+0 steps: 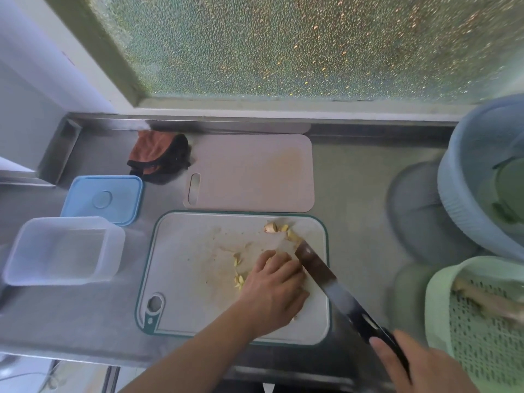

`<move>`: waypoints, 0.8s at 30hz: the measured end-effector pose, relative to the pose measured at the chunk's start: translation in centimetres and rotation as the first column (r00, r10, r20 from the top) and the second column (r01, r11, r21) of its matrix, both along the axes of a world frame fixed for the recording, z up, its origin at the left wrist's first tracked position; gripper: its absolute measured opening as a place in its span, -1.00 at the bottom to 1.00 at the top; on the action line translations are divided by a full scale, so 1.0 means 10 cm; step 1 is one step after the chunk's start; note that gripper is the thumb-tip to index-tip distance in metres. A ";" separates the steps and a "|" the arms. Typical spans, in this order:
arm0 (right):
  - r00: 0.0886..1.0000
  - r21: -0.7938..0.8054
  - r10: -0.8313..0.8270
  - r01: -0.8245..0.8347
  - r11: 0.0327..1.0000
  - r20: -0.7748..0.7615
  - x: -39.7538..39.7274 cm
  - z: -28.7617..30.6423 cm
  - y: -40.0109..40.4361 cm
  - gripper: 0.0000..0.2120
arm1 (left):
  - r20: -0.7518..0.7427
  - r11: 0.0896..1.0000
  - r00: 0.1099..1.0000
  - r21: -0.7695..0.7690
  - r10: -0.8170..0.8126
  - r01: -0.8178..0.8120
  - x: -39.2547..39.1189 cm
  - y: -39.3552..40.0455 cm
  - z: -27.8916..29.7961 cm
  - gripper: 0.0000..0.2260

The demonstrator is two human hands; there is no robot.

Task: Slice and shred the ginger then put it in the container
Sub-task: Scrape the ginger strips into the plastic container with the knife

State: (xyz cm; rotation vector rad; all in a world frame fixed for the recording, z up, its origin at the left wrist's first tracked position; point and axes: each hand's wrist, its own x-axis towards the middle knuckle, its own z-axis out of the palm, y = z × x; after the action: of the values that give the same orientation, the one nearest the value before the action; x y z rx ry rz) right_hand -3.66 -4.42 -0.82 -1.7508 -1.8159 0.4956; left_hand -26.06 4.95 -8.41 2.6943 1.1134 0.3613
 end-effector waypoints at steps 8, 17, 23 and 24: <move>0.932 -0.352 -0.019 0.156 0.923 0.362 0.11 0.00 0.06 -0.36 | 0.039 0.999 0.999 0.042 -0.035 0.034 -0.11 -0.01 -0.05 -0.80; 0.970 -0.443 -0.233 0.237 0.864 0.065 -0.05 -0.05 -0.01 -0.52 | 0.204 1.000 0.979 0.004 0.007 -0.008 -0.26 -0.08 -0.10 -0.76; 0.902 -0.654 -0.399 0.204 0.729 -0.163 -0.13 -0.36 -0.28 -0.32 | 0.275 0.864 0.820 -0.203 0.502 -0.461 -0.48 -0.35 -0.04 -0.57; 0.903 -0.666 -0.404 0.213 0.715 -0.145 -0.12 -0.41 -0.30 -0.26 | 0.219 0.859 0.835 -0.221 0.506 -0.462 -0.48 -0.40 -0.04 -0.51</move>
State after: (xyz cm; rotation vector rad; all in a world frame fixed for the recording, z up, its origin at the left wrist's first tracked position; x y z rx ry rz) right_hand -4.87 -7.44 -4.90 -2.2273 -1.1630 1.2640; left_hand -30.84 0.99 -8.79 2.1092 1.6499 0.6641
